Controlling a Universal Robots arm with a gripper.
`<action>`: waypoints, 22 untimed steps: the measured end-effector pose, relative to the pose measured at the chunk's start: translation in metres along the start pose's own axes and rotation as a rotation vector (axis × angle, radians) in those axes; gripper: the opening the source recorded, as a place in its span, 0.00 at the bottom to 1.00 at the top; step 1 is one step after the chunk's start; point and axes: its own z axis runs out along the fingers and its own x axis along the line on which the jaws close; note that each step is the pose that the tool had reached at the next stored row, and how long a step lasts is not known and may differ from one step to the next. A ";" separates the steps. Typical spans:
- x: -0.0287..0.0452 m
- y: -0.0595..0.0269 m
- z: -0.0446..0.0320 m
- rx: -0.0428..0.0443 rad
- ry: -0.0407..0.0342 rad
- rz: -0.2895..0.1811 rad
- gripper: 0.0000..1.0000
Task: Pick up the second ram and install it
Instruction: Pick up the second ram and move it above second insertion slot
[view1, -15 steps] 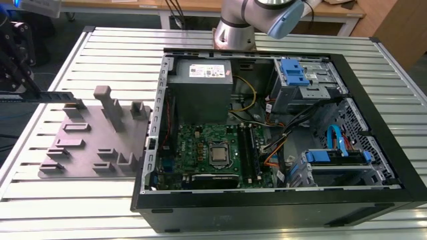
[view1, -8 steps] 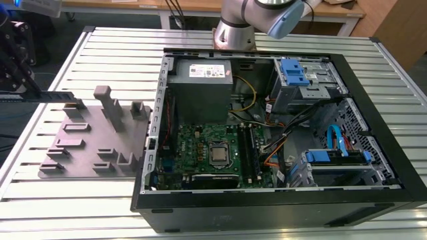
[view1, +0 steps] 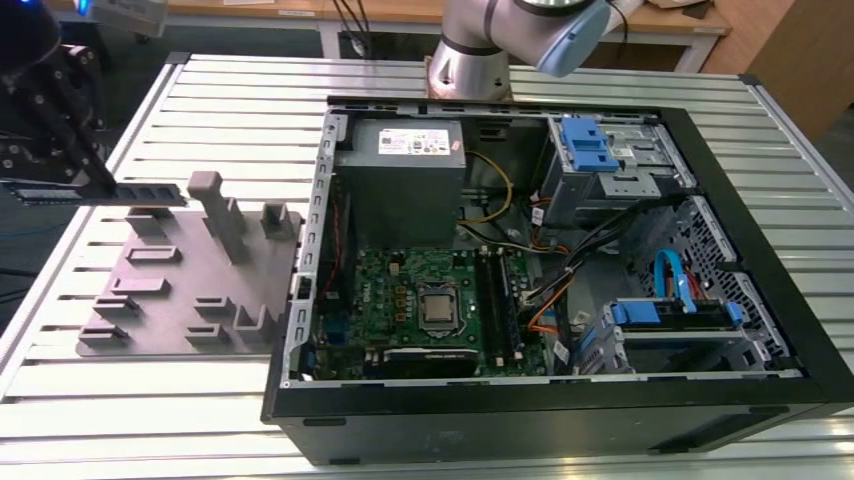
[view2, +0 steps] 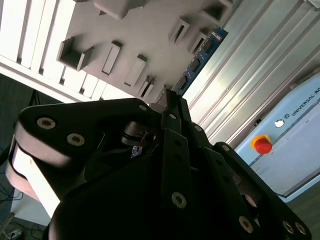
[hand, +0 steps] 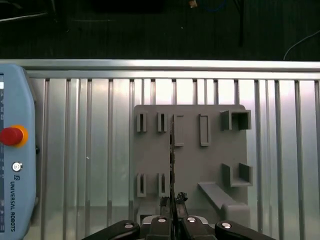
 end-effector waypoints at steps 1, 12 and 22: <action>-0.0001 -0.0045 -0.0001 -0.0001 -0.0001 0.000 0.11; -0.0008 -0.0536 -0.0007 -0.0022 -0.0018 0.000 0.11; -0.0012 -0.0977 0.0102 -0.0031 -0.0020 0.000 0.11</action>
